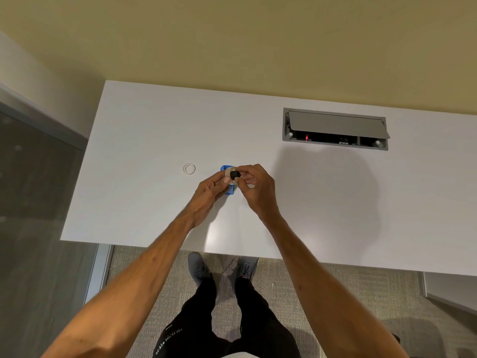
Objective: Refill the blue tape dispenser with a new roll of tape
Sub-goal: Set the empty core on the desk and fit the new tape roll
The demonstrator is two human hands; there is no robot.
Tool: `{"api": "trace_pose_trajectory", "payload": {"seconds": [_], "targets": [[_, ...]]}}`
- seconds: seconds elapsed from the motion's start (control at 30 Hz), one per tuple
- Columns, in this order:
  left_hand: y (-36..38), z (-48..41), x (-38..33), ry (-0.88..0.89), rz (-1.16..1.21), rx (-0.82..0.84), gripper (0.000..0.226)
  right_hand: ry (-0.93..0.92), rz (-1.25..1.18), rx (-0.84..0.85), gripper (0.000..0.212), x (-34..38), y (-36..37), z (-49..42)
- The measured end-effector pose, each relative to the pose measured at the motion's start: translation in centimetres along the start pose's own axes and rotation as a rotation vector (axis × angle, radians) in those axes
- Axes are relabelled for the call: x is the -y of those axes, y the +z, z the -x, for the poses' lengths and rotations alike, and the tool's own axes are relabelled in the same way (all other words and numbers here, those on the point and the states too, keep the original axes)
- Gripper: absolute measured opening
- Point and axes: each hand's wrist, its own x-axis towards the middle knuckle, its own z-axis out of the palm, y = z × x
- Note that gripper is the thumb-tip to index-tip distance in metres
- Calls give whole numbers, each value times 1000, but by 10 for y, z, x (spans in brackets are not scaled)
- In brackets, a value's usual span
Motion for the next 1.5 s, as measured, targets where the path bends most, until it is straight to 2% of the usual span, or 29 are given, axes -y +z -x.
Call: {"api": "trace_pose_trajectory", "payload": {"seconds": [0.3,0.43,0.57,0.67,0.87,0.97,1.17,1.37,1.5], "targets": [[-5,-6,4,4,43,2,45,-17,0,-1,19,3,4,-5],[-7,-7,5,19,86,19,44,-15,-7,13,11,3,6,-7],[-9,-8,5,18,186,35,45,74,-34,33,11,2,8,-8],[-12,-8,3,18,195,33,44,75,-19,47,8,1,9,-9],[-15,-4,-2,90,65,-17,39,80,14,65,3,4,11,-11],[-13,-2,-5,162,-18,-121,38,68,20,82,7,4,13,-12],[-6,-6,-1,200,-123,-307,45,282,-44,-12,15,12,23,-7],[-4,-1,5,305,-245,-339,38,336,1,-44,24,27,36,-1],[0,4,8,290,-237,-319,51,335,58,-60,23,33,45,-1]]}}
